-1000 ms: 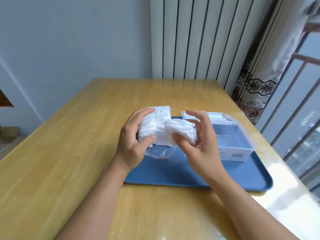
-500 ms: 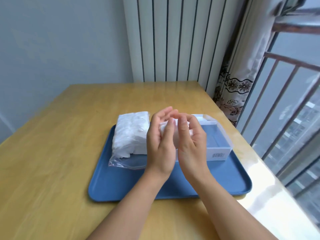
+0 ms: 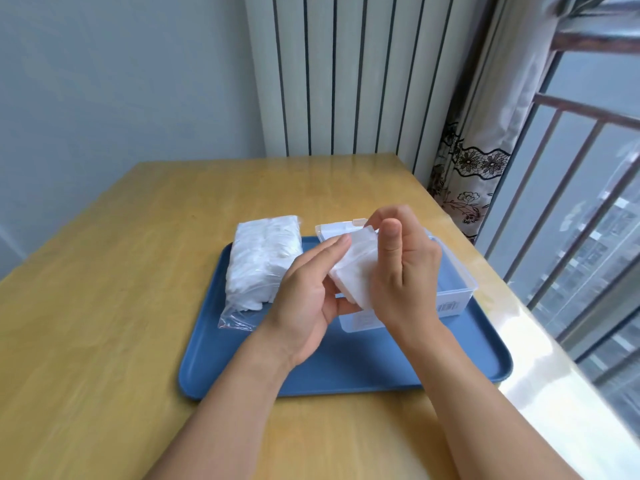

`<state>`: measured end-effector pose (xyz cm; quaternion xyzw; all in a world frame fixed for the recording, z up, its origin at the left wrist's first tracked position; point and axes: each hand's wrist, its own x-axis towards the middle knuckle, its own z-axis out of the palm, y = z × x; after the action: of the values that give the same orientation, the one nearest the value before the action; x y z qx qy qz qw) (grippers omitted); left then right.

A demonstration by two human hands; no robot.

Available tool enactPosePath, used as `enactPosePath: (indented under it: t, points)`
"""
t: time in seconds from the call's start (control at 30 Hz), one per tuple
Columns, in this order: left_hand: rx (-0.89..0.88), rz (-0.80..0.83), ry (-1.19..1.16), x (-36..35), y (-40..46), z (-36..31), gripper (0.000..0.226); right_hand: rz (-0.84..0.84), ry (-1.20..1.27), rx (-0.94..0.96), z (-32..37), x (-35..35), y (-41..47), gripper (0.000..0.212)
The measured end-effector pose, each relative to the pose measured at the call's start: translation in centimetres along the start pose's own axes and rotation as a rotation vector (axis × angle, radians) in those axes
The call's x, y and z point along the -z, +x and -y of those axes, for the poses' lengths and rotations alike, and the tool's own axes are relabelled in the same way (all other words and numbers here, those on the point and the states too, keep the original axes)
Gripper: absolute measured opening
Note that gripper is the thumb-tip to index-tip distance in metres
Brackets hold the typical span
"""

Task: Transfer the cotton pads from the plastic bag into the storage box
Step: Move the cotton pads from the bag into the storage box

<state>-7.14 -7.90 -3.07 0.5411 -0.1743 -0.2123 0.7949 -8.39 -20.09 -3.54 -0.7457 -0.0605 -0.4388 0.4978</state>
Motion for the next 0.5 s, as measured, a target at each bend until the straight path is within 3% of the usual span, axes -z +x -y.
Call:
enactPosePath:
  t: [0.1,0.2,0.33,0.5]
  points:
    - [0.090,0.058,0.019,0.4,0.0,-0.1,0.038,0.052,-0.004,-0.005,-0.2,0.1,0.2,0.068]
    - [0.087,0.049,-0.034,0.5,0.1,-0.1,0.040,0.111,0.008,-0.053,-0.5,0.6,0.1,0.036]
    - [0.070,-0.014,-0.196,1.0,0.3,-0.2,0.042,0.262,-0.034,0.016,-1.2,1.4,-0.1,0.037]
    - [0.029,-0.100,-0.293,1.6,0.6,-0.3,0.042,0.268,0.016,0.075,-1.7,1.3,-0.6,0.023]
